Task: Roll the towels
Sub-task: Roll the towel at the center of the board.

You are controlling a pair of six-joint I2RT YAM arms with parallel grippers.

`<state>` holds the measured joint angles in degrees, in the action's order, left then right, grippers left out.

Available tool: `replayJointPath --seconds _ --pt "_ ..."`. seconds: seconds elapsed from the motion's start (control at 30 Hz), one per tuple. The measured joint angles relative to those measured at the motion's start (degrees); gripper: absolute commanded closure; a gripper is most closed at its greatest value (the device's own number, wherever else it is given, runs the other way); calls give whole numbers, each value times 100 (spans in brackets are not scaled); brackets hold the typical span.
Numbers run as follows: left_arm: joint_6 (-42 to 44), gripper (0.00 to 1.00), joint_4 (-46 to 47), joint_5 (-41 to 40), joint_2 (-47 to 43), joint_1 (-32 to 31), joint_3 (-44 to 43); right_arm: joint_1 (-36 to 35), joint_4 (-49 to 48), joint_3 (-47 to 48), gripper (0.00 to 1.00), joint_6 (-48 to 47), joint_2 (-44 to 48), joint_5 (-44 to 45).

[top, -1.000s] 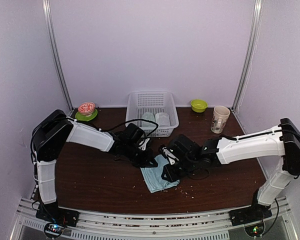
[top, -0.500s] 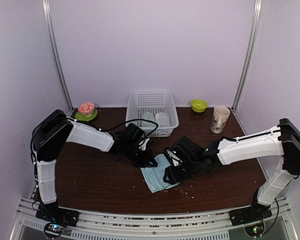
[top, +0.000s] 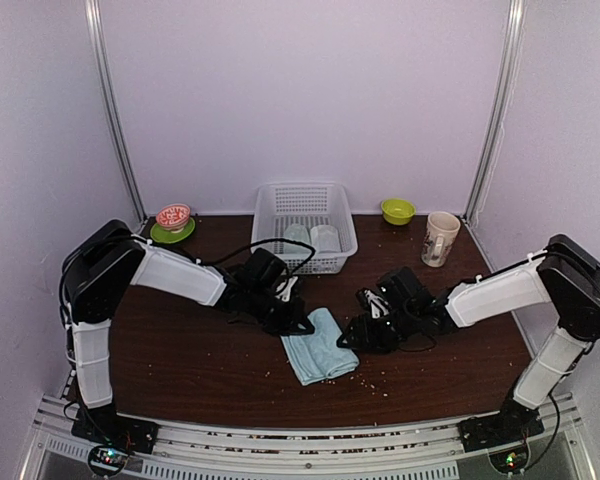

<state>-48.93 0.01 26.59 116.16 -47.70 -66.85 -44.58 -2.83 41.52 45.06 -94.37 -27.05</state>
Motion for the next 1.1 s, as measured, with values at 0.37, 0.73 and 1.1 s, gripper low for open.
replayJointPath --seconds 0.37,0.73,1.1 --pt "31 88 -52 -153 -208 9 179 -28 133 350 100 -125 -286 -181" --pt "107 80 -568 -393 -1040 52 743 -844 2363 1871 100 -1036 -236 1569" --pt "127 86 -715 -664 -1397 52 1128 -1563 3429 2942 100 -1134 -857 2774"
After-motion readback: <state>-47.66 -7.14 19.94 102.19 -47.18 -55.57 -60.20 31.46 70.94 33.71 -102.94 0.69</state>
